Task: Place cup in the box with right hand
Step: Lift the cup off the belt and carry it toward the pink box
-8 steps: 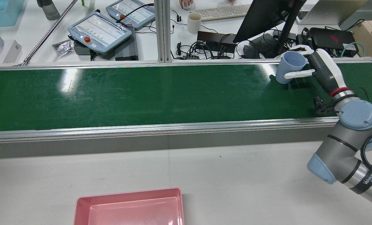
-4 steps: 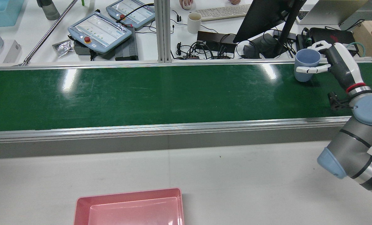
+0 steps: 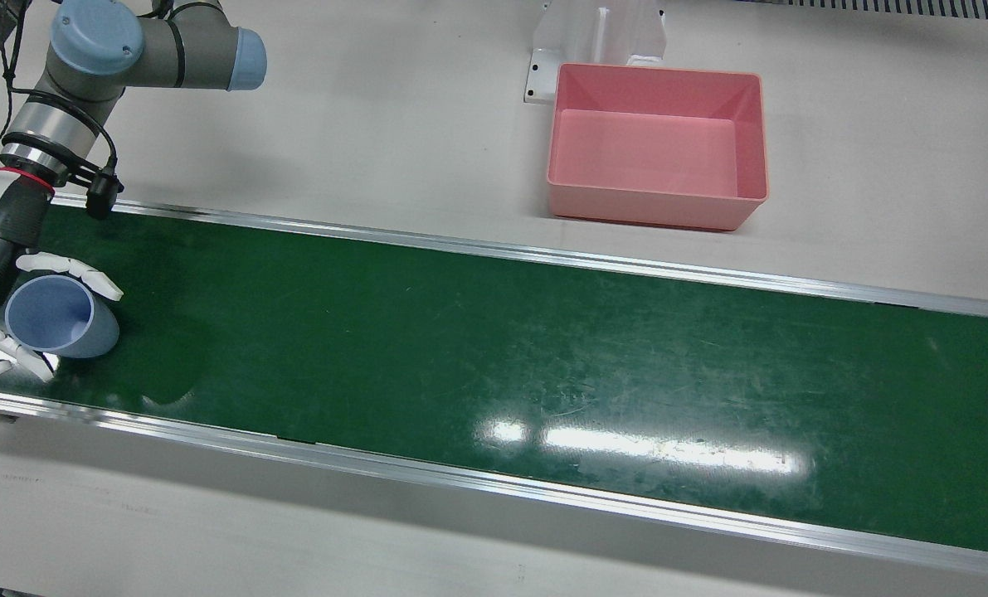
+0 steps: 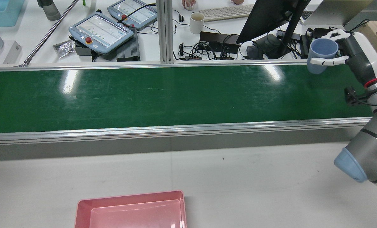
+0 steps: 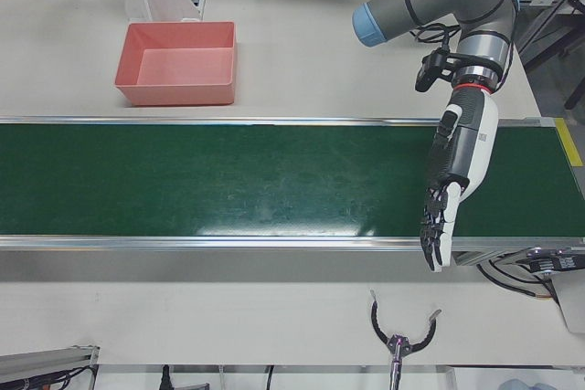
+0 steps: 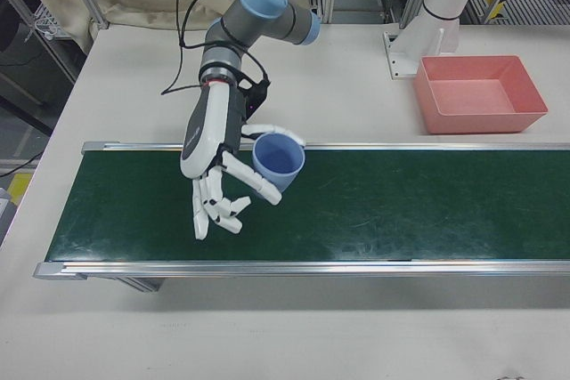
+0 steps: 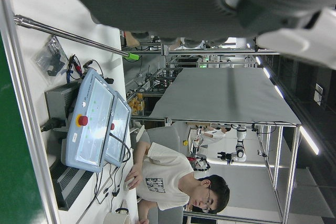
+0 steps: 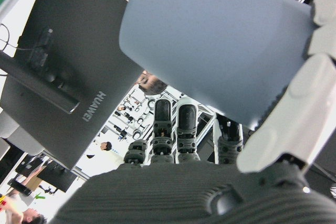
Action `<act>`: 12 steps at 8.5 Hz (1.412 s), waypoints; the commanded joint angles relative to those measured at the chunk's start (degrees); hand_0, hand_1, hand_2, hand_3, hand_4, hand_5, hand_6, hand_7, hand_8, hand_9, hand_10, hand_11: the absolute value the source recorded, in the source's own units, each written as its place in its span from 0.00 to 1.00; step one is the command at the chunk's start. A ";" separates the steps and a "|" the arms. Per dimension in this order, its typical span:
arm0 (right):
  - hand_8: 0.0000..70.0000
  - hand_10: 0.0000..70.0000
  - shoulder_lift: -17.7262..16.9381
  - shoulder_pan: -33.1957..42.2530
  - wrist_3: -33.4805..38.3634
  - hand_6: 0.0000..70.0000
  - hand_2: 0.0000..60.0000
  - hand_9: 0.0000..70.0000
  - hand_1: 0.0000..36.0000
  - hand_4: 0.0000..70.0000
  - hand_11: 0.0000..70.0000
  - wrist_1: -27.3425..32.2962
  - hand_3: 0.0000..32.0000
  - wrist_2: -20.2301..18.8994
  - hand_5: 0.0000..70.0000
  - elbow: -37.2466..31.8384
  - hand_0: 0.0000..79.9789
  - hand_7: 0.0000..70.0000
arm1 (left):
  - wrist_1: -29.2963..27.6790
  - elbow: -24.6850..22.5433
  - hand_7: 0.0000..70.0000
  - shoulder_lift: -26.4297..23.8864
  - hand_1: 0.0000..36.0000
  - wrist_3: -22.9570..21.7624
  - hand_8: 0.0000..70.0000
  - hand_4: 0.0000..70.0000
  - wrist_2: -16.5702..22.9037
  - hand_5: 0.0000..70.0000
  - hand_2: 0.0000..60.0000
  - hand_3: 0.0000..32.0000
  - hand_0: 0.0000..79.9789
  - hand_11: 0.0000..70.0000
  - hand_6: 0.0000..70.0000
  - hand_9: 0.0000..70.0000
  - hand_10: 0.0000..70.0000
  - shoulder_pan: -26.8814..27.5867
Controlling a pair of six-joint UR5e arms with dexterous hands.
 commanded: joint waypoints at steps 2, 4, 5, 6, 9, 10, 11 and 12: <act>0.26 0.11 4.52 -3.34 -0.85 0.25 0.66 0.54 0.35 1.00 0.15 -6.01 0.00 -13.46 0.01 14.85 0.60 1.00 | 0.07 0.00 0.00 -0.03 0.00 0.00 0.00 0.00 0.00 0.00 0.00 0.00 0.00 0.00 0.00 0.00 0.00 0.00; 0.29 0.15 8.85 -11.66 -5.82 0.29 0.36 0.61 0.20 1.00 0.20 -6.01 0.00 -14.56 0.01 17.21 0.62 1.00 | 0.08 -0.09 0.00 -0.03 0.00 0.00 0.00 0.00 0.09 0.00 0.00 0.00 0.00 0.00 0.00 0.00 0.00 0.00; 0.30 0.15 10.78 -18.06 -9.95 0.30 0.30 0.63 0.16 1.00 0.20 -6.18 0.00 -13.16 0.01 18.27 0.63 1.00 | 0.08 -0.09 0.00 -0.03 0.00 0.00 0.00 0.00 0.09 0.00 0.00 0.00 0.00 0.00 0.00 0.00 0.00 0.00; 0.31 0.15 11.75 -26.05 -13.65 0.32 0.29 0.65 0.16 1.00 0.21 -6.18 0.00 -8.54 0.01 19.41 0.63 1.00 | 0.08 -0.09 0.00 -0.03 0.00 0.00 0.00 0.00 0.00 0.00 0.00 0.00 0.00 0.00 0.00 0.00 0.00 0.00; 0.31 0.15 14.38 -48.04 -28.14 0.32 0.25 0.65 0.13 1.00 0.21 -5.48 0.00 4.48 0.01 20.57 0.62 1.00 | 0.16 -0.17 0.00 -0.03 0.00 0.00 0.00 0.00 0.00 0.00 0.00 0.00 0.00 0.00 0.00 0.00 0.00 0.00; 0.31 0.16 14.83 -50.62 -32.01 0.31 0.27 0.65 0.13 1.00 0.21 -3.48 0.00 7.04 0.01 20.48 0.62 1.00 | 0.08 -0.17 0.00 -0.03 0.00 0.00 0.00 0.00 0.09 0.00 0.00 0.00 0.00 0.00 0.00 0.00 0.00 0.00; 0.31 0.16 14.93 -51.34 -33.27 0.30 0.30 0.64 0.14 1.00 0.22 -1.80 0.00 8.46 0.01 19.09 0.61 1.00 | 0.08 -0.09 0.00 -0.03 0.00 0.00 0.00 0.00 0.00 0.00 0.00 0.00 0.00 0.00 0.00 0.00 0.00 0.00; 0.30 0.16 15.54 -51.70 -33.20 0.30 0.31 0.63 0.14 1.00 0.22 -0.48 0.00 8.73 0.01 17.07 0.61 1.00 | 0.08 -0.09 0.00 -0.03 0.00 0.00 0.00 0.00 0.00 0.00 0.00 0.00 0.00 0.00 0.00 0.00 0.00 0.00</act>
